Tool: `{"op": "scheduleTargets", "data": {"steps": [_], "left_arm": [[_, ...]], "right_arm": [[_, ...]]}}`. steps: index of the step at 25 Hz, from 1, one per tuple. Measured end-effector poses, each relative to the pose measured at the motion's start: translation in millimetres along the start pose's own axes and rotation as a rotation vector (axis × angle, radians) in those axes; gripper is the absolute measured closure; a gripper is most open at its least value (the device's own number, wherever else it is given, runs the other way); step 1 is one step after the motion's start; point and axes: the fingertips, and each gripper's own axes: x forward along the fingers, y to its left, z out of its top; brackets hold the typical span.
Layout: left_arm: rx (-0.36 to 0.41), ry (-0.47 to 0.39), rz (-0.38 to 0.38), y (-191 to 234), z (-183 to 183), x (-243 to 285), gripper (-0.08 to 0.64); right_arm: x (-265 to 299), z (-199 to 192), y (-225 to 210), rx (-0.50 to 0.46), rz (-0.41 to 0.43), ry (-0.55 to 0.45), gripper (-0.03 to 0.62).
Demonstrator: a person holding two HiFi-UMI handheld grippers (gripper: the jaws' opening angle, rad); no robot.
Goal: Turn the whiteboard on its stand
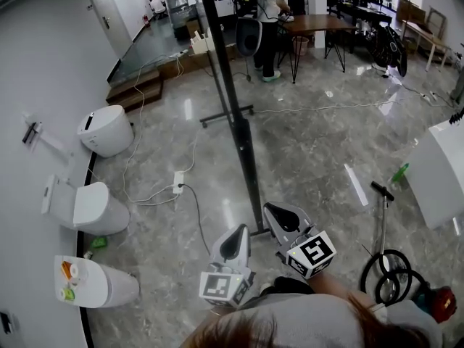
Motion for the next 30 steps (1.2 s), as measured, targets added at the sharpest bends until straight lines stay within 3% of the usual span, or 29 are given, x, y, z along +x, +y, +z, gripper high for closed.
{"op": "scheduleTargets", "data": {"steps": [4,15,20,30], "left_arm": [[-0.002,-0.020,0.046,11,6,-4,0.565],[-0.017,-0.025,0.140,27,6,-19,0.565],[-0.020,-0.029,0.185,35,10,-33,0.565],[-0.038,-0.014,0.251,47,5,-57,0.565]], "right_arm": [[24,6,-8,-0.050,0.023,0.008,0.583],[107,29,-56,-0.078,-0.038,-0.049,0.285],[150,30,-70,-0.133,-0.072,-0.047,0.276],[190,20,-79,-0.141,-0.074,-0.040,0.272]]}}
